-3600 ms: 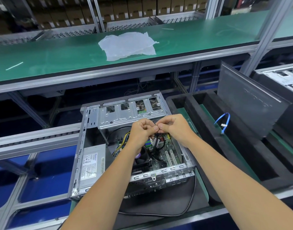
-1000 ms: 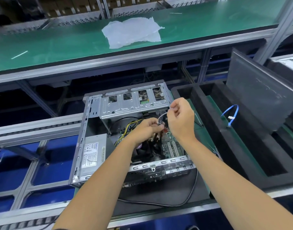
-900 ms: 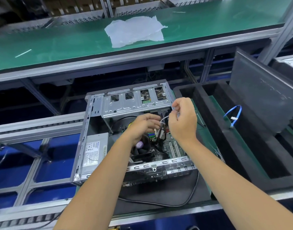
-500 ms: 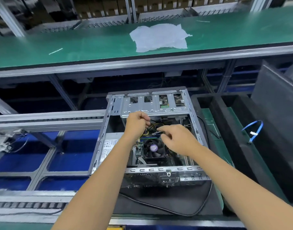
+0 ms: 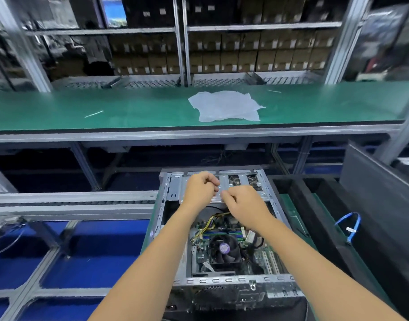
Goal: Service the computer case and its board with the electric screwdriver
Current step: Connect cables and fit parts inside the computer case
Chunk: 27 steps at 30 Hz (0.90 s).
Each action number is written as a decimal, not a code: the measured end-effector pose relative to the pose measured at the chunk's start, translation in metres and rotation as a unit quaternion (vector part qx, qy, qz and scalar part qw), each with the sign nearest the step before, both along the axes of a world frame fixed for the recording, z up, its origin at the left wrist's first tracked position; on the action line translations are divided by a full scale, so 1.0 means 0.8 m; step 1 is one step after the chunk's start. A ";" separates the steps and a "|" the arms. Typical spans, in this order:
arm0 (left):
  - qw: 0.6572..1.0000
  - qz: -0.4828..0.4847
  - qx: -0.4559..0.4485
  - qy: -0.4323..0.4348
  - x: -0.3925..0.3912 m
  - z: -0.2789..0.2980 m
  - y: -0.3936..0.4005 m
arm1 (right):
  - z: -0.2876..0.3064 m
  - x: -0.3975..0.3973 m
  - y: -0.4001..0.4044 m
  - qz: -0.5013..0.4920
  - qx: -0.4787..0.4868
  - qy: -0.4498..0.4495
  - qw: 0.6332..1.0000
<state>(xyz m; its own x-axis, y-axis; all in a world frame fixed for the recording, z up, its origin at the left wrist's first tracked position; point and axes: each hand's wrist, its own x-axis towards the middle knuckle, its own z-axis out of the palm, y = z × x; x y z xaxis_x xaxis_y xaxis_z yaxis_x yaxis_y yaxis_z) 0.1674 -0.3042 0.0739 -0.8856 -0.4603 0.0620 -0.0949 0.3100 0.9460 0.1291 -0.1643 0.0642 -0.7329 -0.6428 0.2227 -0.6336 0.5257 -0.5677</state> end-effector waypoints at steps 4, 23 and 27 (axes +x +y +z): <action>1.000 -0.015 -0.023 0.001 0.005 0.011 -0.003 | 0.012 0.008 -0.006 -0.001 0.032 -0.051 0.998; 0.999 -0.032 0.006 0.005 0.029 0.009 -0.018 | 0.036 0.033 -0.010 -0.028 -0.006 -0.059 0.998; 0.999 -0.043 -0.013 0.018 0.016 0.009 -0.014 | 0.047 0.029 -0.010 0.047 0.126 -0.113 0.984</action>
<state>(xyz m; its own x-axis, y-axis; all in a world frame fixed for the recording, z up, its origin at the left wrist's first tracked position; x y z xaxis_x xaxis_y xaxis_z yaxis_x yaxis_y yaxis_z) 0.1803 -0.3156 0.0811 -0.9186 -0.3806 0.1066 -0.0321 0.3406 0.9397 0.1523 -0.1725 0.1014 -0.6803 -0.7239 -0.1148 -0.5583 0.6133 -0.5587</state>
